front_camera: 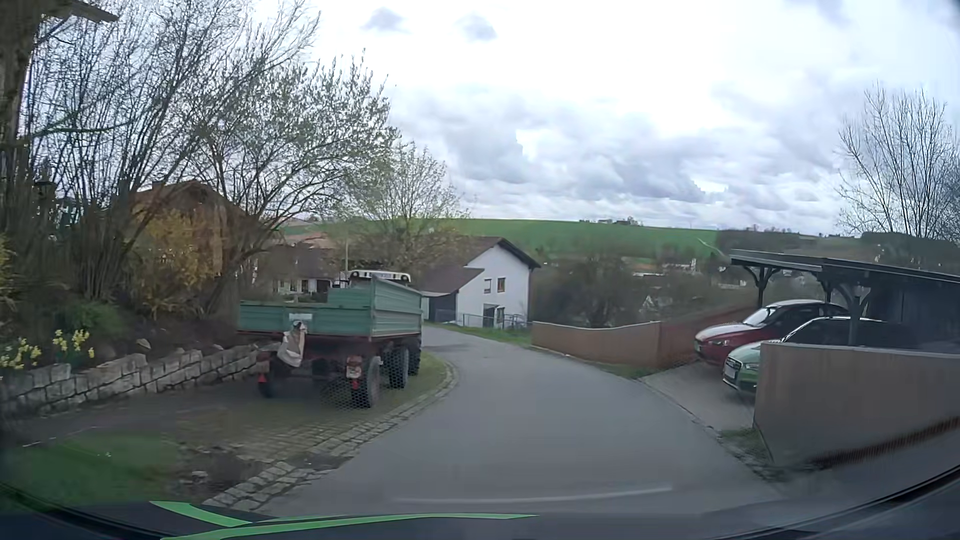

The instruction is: Follow the waypoints while adhering to traffic rules and regulations

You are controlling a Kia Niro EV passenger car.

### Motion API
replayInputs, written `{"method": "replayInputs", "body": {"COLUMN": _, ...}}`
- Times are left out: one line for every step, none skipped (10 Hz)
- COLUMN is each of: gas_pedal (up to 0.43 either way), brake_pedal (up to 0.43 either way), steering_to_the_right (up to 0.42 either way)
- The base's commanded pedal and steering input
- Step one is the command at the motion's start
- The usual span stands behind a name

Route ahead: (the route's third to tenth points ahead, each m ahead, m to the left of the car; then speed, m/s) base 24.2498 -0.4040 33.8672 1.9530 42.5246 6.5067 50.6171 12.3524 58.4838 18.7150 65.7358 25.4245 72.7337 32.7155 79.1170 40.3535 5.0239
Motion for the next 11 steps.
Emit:
{"method": "replayInputs", "body": {"gas_pedal": 0.0, "brake_pedal": 0.152, "steering_to_the_right": 0.137}}
{"method": "replayInputs", "body": {"gas_pedal": 0.0, "brake_pedal": 0.152, "steering_to_the_right": 0.127}}
{"method": "replayInputs", "body": {"gas_pedal": 0.0, "brake_pedal": 0.152, "steering_to_the_right": 0.11}}
{"method": "replayInputs", "body": {"gas_pedal": 0.0, "brake_pedal": 0.152, "steering_to_the_right": 0.089}}
{"method": "replayInputs", "body": {"gas_pedal": 0.0, "brake_pedal": 0.152, "steering_to_the_right": 0.069}}
{"method": "replayInputs", "body": {"gas_pedal": 0.0, "brake_pedal": 0.152, "steering_to_the_right": 0.05}}
{"method": "replayInputs", "body": {"gas_pedal": 0.0, "brake_pedal": 0.152, "steering_to_the_right": 0.041}}
{"method": "replayInputs", "body": {"gas_pedal": 0.0, "brake_pedal": 0.152, "steering_to_the_right": 0.035}}
{"method": "replayInputs", "body": {"gas_pedal": 0.0, "brake_pedal": 0.152, "steering_to_the_right": 0.025}}
{"method": "replayInputs", "body": {"gas_pedal": 0.0, "brake_pedal": 0.152, "steering_to_the_right": 0.012}}
{"method": "replayInputs", "body": {"gas_pedal": 0.0, "brake_pedal": 0.152, "steering_to_the_right": 0.008}}
